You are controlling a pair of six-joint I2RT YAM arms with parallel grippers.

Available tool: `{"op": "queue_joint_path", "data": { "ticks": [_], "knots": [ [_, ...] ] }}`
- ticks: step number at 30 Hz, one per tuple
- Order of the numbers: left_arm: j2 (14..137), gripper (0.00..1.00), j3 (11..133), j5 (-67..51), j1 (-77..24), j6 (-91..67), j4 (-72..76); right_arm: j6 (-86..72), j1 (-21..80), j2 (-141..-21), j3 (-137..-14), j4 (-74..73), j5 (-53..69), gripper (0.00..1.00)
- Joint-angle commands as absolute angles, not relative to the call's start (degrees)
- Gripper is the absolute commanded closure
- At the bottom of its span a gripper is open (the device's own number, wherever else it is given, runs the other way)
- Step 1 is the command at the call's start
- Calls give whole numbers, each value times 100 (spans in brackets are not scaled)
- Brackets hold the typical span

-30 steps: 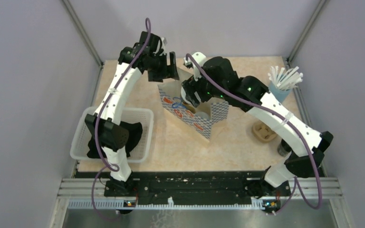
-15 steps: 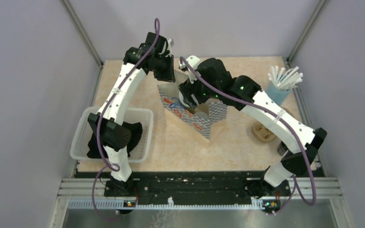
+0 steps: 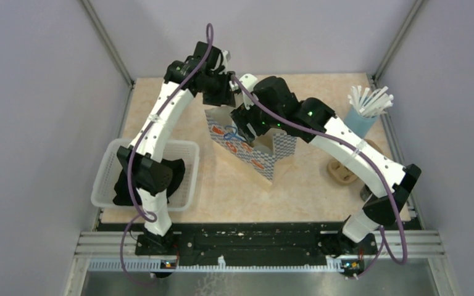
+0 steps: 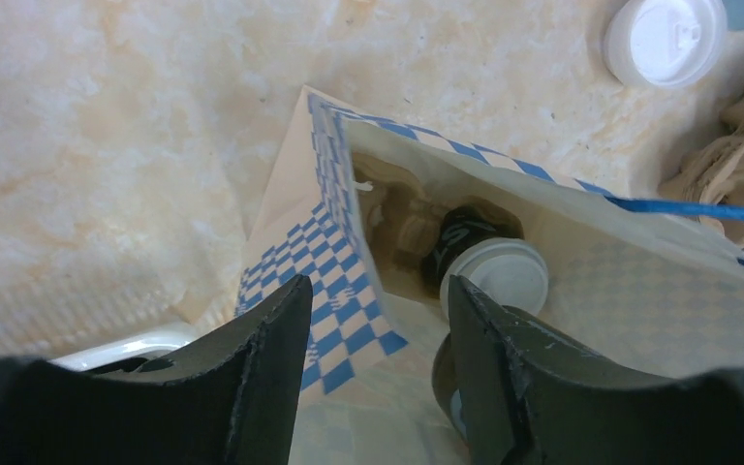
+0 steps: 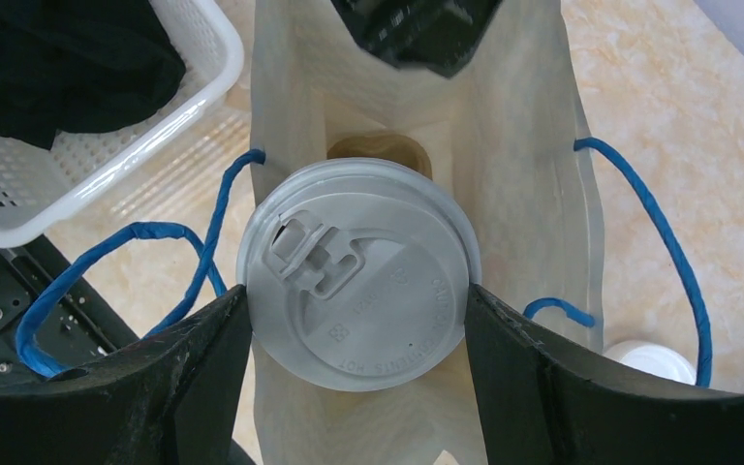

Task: Pack the takeout coffee

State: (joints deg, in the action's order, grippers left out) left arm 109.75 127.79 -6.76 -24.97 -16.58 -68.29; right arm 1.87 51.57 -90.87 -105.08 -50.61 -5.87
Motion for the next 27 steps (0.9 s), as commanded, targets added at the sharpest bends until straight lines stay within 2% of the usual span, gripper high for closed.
{"op": "queue_joint_path", "data": {
  "ticks": [1, 4, 8, 11, 14, 20, 27],
  "knots": [
    [10831, 38, 12655, -491, -2713, -1671, -6847, 87, 5150, -9033, -10752, -4865, -484, 37],
    [10854, 40, 12609, -386, -2733, -1684, -6855, 47, 5151, -8974, -10654, -4809, -479, 37],
    [11021, 49, 12806, -148, -2733, -1667, -7000, 44, 5155, -8941, -10619, -4843, -506, 37],
    [11142, 57, 12876, -74, -2726, -1637, -7106, 44, 5150, -8907, -10512, -4819, -552, 37],
    [11169, 72, 12915, -48, -2732, -1584, -7063, 44, 5150, -8899, -10448, -4810, -615, 38],
    [10929, 90, 12882, -158, -2752, -1433, -6621, 313, 5151, -8895, -10365, -4808, -745, 37],
    [10148, 100, 11924, -520, -2831, -1312, -5584, 892, 5150, -8824, -10055, -4459, -608, 37]
  ]
}}
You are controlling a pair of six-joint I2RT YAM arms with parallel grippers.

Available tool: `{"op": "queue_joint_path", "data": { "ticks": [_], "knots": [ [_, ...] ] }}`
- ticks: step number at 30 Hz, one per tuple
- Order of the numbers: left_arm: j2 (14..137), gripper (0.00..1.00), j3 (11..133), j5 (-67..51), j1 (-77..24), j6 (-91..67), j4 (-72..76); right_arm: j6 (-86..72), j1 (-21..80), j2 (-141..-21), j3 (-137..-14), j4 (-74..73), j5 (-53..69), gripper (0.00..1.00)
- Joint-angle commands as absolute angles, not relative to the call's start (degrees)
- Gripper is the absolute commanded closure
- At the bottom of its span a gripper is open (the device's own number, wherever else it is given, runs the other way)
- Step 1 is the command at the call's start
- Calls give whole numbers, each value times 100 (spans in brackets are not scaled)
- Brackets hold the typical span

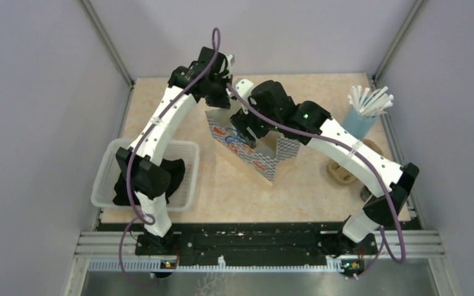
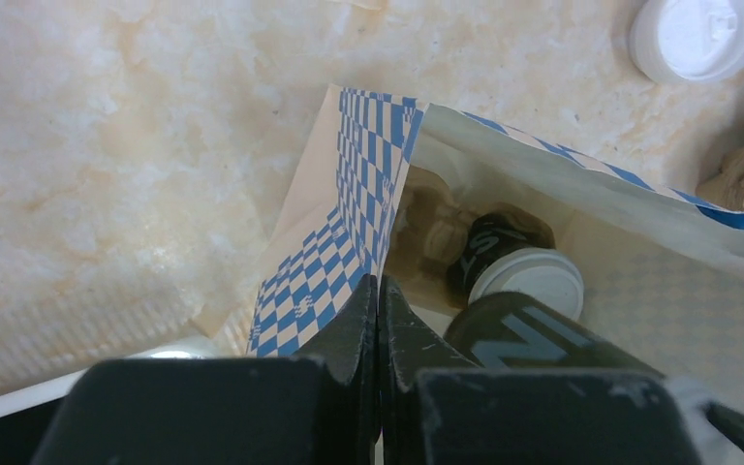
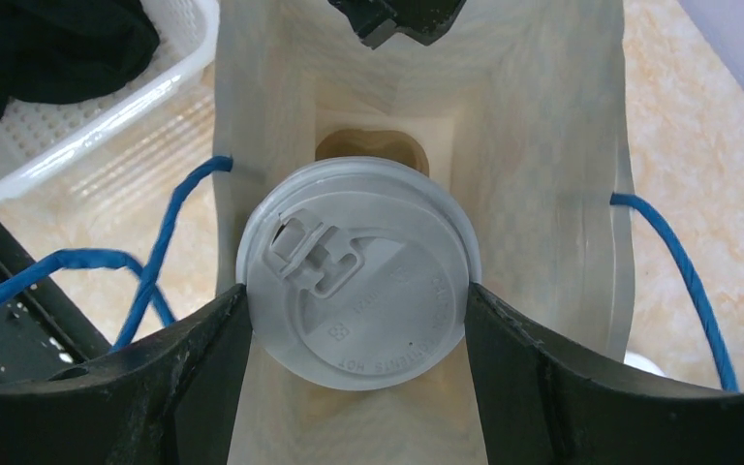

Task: Pack the takeout coffee

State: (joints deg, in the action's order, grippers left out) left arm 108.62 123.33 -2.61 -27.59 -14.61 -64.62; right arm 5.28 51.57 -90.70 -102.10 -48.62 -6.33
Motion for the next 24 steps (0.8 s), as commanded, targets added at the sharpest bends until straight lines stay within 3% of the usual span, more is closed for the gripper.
{"op": "queue_joint_path", "data": {
  "ticks": [1, 14, 24],
  "knots": [
    [10043, 100, 11746, -559, -2840, -1314, -5442, 890, 5150, -8831, -10043, -4432, -588, 37],
    [8713, 100, 9819, -839, -2904, -1567, -3394, 1081, 5209, -8736, -9377, -3706, -796, 38],
    [8809, 100, 10048, -1138, -2906, -1624, -3697, 1314, 5326, -8791, -8842, -3163, -1683, 38]
  ]
}}
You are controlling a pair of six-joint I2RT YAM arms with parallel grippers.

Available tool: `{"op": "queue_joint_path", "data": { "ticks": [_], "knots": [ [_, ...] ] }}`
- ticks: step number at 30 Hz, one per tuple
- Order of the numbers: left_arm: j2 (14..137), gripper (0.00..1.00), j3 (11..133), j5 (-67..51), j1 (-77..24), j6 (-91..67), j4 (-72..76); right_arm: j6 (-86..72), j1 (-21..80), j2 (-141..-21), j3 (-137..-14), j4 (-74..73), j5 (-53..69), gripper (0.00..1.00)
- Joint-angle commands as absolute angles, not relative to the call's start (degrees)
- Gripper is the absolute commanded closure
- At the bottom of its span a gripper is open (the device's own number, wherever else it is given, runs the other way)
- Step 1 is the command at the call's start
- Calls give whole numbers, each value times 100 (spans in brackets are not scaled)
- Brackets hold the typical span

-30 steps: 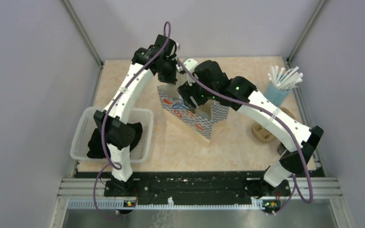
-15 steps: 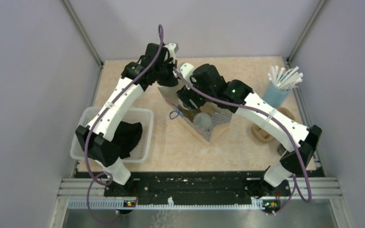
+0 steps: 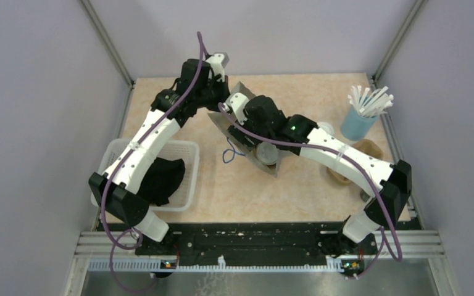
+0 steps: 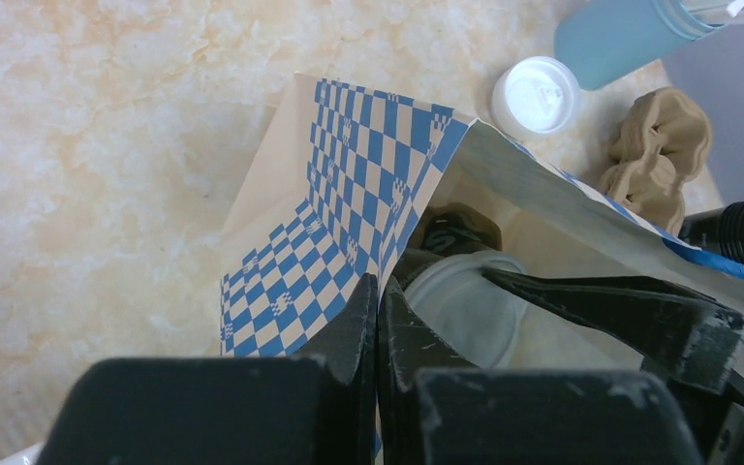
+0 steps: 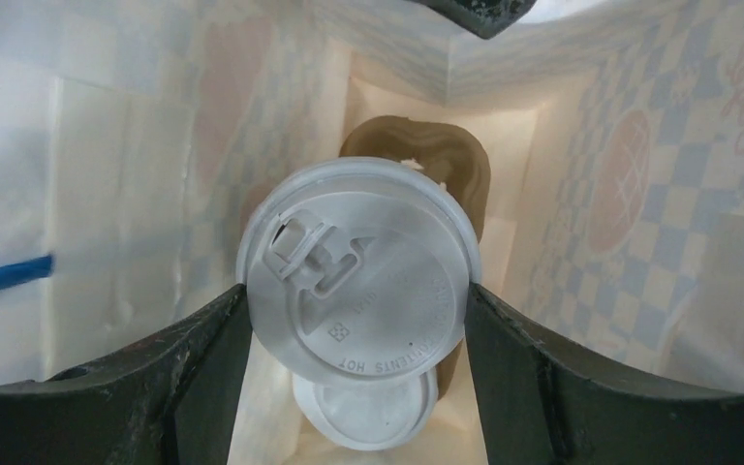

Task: Pack the takeout coffee

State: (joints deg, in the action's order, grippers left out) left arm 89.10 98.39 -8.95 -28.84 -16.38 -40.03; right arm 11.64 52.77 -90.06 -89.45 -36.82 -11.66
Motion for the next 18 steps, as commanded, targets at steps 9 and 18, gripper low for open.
{"op": "queue_joint_path", "data": {
  "ticks": [9, 18],
  "knots": [
    [8560, 100, 9784, -1301, -2909, -1467, -3519, 1582, 5323, -8927, -8551, -2695, -2153, 38],
    [8310, 100, 9456, -1273, -2905, -1226, -3297, 1623, 5326, -9187, -8274, -2343, -2301, 38]
  ]
}}
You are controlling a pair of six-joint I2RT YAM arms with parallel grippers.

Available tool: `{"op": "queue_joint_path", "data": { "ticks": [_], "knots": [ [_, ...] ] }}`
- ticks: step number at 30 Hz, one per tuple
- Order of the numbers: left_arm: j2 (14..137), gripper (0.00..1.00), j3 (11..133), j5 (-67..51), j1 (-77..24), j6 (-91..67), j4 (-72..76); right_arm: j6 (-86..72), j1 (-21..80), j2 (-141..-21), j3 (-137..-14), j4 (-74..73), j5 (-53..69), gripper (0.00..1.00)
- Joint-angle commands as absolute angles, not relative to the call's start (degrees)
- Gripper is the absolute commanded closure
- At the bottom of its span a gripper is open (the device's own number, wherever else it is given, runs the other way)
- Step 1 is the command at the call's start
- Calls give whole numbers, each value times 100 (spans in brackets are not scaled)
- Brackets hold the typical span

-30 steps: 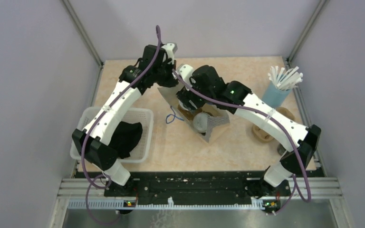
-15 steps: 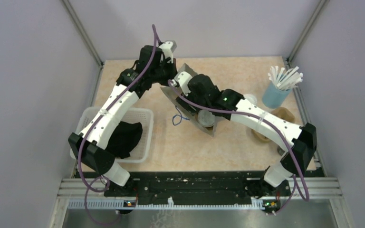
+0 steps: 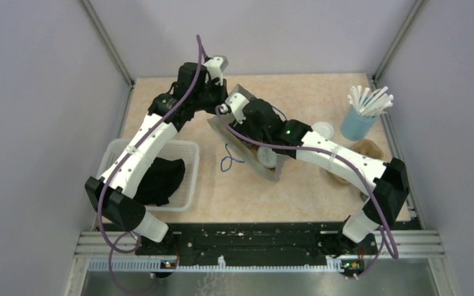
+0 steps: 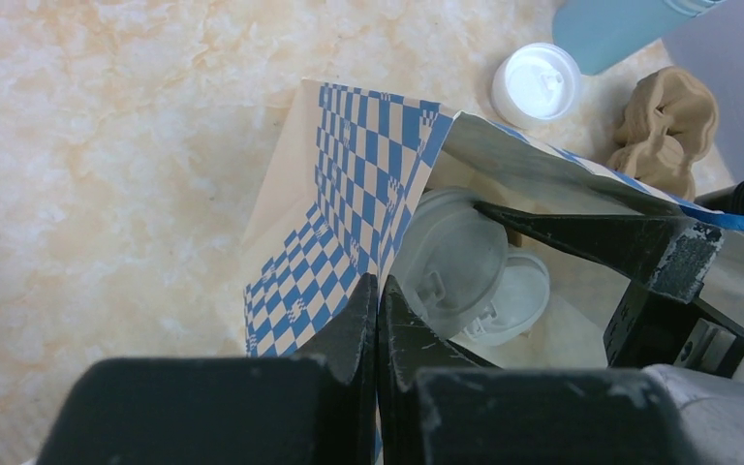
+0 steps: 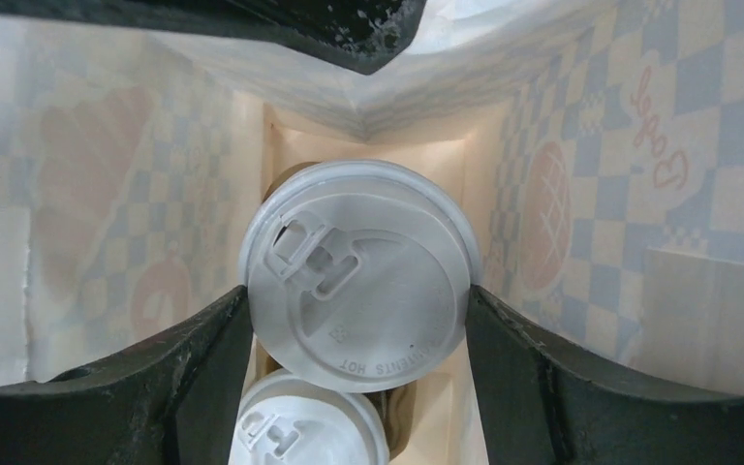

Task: Pack the takeout coffee

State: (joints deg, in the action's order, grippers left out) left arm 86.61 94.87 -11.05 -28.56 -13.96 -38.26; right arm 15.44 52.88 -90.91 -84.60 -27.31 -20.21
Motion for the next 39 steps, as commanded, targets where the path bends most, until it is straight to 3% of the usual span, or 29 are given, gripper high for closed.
{"op": "queue_joint_path", "data": {
  "ticks": [1, 17, 39],
  "knots": [
    [8298, 100, 9445, -1279, -2902, -1208, -3284, 1626, 5322, -9195, -8242, -2315, -2314, 38],
    [8288, 100, 9357, -1067, -2902, -1106, -3245, 2074, 5497, -8890, -7983, -2415, -1442, 39],
    [8163, 100, 9221, -733, -2908, -1119, -3149, 1819, 5657, -8712, -8007, -2481, -1528, 39]
  ]
}}
